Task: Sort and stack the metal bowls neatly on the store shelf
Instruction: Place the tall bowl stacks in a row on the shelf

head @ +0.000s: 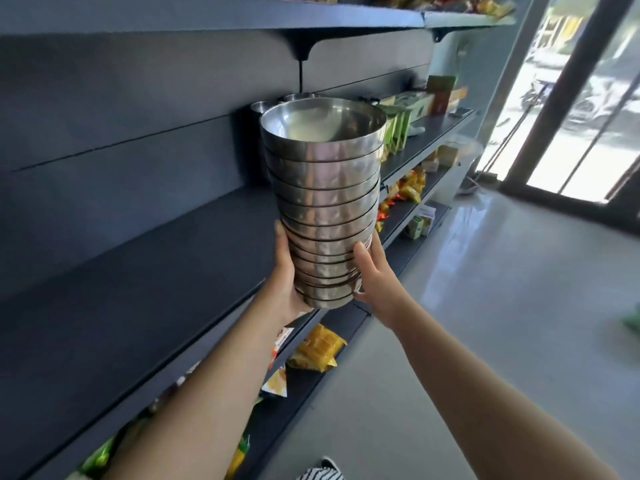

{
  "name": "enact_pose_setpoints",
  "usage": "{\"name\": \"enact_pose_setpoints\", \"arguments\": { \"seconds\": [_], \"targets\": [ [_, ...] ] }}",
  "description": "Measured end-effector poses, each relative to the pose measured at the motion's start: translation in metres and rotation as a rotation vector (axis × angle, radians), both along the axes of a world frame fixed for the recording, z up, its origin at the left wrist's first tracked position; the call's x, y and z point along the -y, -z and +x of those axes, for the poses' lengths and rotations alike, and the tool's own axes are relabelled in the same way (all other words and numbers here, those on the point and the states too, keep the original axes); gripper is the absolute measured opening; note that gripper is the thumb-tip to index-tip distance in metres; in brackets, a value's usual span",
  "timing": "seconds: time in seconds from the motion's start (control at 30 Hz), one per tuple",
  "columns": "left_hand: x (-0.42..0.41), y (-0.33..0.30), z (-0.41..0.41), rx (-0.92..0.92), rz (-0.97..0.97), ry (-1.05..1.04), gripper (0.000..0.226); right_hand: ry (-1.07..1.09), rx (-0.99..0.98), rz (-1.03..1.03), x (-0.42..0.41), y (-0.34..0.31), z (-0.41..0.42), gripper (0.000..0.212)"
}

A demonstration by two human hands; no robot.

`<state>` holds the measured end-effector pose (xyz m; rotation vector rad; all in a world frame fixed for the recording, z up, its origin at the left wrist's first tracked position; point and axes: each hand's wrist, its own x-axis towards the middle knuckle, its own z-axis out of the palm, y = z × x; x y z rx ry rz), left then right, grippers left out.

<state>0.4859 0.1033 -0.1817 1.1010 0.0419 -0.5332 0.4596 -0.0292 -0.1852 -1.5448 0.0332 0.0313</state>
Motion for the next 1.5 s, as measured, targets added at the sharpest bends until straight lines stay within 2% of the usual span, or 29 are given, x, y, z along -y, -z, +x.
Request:
{"name": "enact_pose_setpoints", "arguments": {
  "seconds": [0.33, 0.43, 0.57, 0.83, 0.97, 1.07, 1.2, 1.37, 1.5],
  "targets": [
    [0.084, -0.003, 0.103, 0.016, 0.007, 0.020, 0.091, 0.001, 0.033, -0.017, 0.084, -0.010, 0.099, 0.059],
    [0.096, -0.010, 0.127, 0.040, -0.034, -0.019, 0.084, -0.030, 0.045, -0.013, 0.095, -0.014, 0.130, 0.060],
    [0.098, -0.012, 0.159, 0.022, -0.030, -0.082, 0.090, -0.102, 0.057, -0.026, 0.100, -0.015, 0.169, 0.056],
    [0.083, -0.012, 0.218, -0.046, 0.086, -0.339, 0.092, -0.320, 0.044, -0.016, 0.088, -0.011, 0.260, 0.061],
    [0.077, -0.014, 0.241, -0.049, 0.103, -0.543, 0.083, -0.457, 0.039, -0.006, 0.076, -0.007, 0.308, 0.063],
    [0.070, -0.016, 0.255, -0.051, 0.093, -0.657, 0.083, -0.573, 0.019, -0.005, 0.062, -0.008, 0.336, 0.074],
    [0.053, -0.012, 0.269, -0.096, 0.099, -0.773, 0.085, -0.692, 0.011, 0.022, 0.041, -0.007, 0.360, 0.062],
    [0.024, -0.003, 0.283, -0.124, 0.094, -0.839, 0.082, -0.772, 0.013, 0.024, 0.008, 0.004, 0.381, 0.086],
    [0.004, 0.005, 0.293, -0.104, 0.109, -0.813, 0.076, -0.766, -0.001, 0.057, -0.013, 0.016, 0.394, 0.079]
  ]
}}
